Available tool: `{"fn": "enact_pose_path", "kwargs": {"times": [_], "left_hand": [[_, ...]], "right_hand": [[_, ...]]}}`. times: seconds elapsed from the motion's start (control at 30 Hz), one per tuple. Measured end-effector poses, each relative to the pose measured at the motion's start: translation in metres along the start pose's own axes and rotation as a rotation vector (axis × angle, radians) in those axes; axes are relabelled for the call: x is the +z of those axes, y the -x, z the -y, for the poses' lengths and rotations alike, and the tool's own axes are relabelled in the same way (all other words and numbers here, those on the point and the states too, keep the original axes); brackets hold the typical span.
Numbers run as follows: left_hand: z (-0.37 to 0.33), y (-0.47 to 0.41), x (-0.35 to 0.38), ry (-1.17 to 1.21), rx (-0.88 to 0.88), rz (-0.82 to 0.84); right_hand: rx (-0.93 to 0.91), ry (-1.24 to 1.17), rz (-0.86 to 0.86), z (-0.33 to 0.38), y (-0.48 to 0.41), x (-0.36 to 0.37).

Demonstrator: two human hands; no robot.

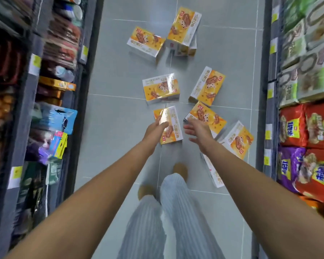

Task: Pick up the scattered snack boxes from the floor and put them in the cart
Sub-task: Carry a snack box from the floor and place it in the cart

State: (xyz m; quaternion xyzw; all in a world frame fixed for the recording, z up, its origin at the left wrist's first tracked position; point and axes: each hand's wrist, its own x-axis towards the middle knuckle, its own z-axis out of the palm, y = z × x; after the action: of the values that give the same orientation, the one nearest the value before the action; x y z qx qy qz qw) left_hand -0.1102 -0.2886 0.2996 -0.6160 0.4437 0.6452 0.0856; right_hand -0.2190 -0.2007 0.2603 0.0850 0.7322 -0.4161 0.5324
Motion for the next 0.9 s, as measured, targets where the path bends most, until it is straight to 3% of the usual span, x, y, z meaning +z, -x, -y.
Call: {"fn": "enact_pose_path", "kwargs": {"times": [0.23, 0.57, 0.9], "left_hand": [[0.028, -0.132, 0.027, 0.066, -0.058, -0.029], [0.120, -0.332, 0.041, 0.149, -0.176, -0.051], [0.203, -0.455, 0.051, 0.299, -0.189, -0.028]], "right_hand": [[0.013, 0.063, -0.041, -0.036, -0.133, 0.016], [0.127, 0.050, -0.109, -0.123, -0.310, 0.034], [0.045, 0.133, -0.130, -0.198, -0.415, 0.050]]}}
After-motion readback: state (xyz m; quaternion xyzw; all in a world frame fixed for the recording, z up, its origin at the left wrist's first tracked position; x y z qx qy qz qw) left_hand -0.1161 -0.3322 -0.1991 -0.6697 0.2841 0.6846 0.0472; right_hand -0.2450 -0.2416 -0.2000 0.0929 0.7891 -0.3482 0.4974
